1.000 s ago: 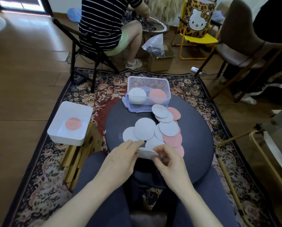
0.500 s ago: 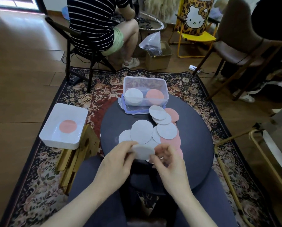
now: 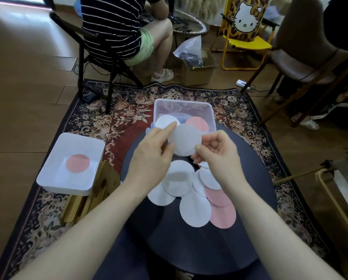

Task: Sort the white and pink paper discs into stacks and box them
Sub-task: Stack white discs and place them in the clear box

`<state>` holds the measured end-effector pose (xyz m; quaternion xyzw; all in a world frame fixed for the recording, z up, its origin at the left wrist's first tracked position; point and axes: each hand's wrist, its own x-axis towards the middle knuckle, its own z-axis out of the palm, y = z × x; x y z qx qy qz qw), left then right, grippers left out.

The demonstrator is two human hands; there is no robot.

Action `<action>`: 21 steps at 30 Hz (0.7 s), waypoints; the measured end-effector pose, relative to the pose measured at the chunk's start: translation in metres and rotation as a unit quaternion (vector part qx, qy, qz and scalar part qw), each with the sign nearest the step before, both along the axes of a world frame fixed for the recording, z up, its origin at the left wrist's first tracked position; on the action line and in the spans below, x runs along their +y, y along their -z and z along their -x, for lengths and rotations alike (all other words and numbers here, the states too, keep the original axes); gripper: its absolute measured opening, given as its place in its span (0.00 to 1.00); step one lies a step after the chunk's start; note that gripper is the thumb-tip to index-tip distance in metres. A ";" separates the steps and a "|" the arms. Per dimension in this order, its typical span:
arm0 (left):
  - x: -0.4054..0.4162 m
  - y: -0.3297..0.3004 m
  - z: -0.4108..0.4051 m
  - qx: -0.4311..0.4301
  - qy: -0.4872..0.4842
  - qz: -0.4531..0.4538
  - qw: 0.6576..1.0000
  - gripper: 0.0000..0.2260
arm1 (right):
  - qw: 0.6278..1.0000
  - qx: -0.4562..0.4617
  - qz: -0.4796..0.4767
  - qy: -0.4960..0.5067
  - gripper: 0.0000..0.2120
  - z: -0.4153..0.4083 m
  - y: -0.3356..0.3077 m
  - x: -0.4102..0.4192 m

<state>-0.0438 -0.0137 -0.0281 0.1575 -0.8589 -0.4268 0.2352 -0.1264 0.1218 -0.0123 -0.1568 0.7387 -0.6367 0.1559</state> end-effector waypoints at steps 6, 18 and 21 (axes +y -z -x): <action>-0.040 0.013 0.030 -0.079 -0.044 0.117 0.989 0.26 | 0.997 0.038 -0.067 0.020 0.09 0.058 -0.003 -0.039; -0.037 0.032 0.027 -0.105 -0.030 -0.017 0.994 0.21 | 0.948 0.124 -0.288 -0.050 0.05 0.086 0.032 -0.076; -0.038 0.032 0.028 -0.110 -0.021 -0.016 0.994 0.21 | 0.932 0.173 -0.316 -0.052 0.06 0.086 0.035 -0.073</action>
